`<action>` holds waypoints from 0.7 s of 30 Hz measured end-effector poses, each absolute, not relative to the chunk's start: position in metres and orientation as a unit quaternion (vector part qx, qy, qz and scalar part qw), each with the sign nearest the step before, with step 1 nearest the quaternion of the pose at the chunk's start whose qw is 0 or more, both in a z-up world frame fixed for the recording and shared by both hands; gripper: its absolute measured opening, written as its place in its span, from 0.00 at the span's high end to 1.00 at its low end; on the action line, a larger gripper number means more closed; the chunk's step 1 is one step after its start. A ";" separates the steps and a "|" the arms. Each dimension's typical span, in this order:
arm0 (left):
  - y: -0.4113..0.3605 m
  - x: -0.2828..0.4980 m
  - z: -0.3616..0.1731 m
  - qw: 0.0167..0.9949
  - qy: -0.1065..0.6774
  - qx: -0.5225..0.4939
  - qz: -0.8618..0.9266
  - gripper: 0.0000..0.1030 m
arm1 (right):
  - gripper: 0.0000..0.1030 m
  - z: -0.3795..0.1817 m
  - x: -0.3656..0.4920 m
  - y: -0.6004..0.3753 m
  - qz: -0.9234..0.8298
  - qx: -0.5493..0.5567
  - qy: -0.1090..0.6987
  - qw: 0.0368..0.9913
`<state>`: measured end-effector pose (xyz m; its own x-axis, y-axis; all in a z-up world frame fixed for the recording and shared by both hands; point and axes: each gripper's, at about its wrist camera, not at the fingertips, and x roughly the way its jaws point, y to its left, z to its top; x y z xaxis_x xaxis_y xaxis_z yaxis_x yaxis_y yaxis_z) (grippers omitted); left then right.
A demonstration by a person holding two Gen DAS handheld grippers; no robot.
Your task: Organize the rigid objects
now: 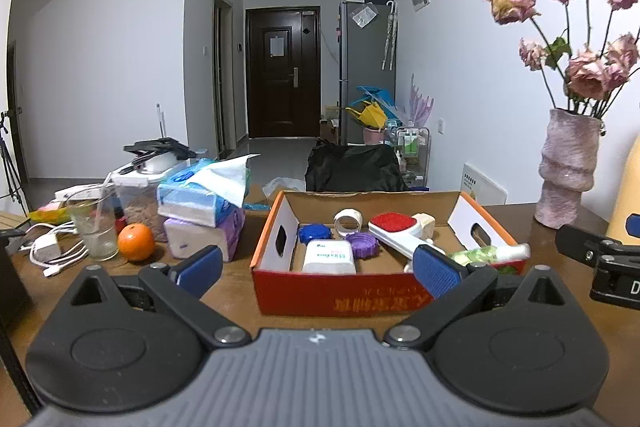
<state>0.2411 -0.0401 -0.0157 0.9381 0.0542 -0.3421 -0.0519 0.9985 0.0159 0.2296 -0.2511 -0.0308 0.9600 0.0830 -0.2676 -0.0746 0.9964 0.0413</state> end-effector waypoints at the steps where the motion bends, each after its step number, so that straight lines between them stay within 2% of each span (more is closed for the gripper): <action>1: -0.039 0.233 -0.014 0.984 0.173 0.003 0.028 0.00 | 0.00 -0.029 0.222 -0.251 0.041 0.015 0.134 0.990; 21: -0.041 0.043 -0.018 0.987 0.158 0.010 0.028 0.00 | 0.00 -0.032 0.033 -0.255 0.047 0.000 0.119 0.992</action>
<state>0.0435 -0.0407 -0.0184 0.9485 0.0587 -0.3112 -0.0527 0.9982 0.0277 0.0334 -0.2553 -0.0317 0.9674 0.0932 -0.2355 -0.0932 0.9956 0.0113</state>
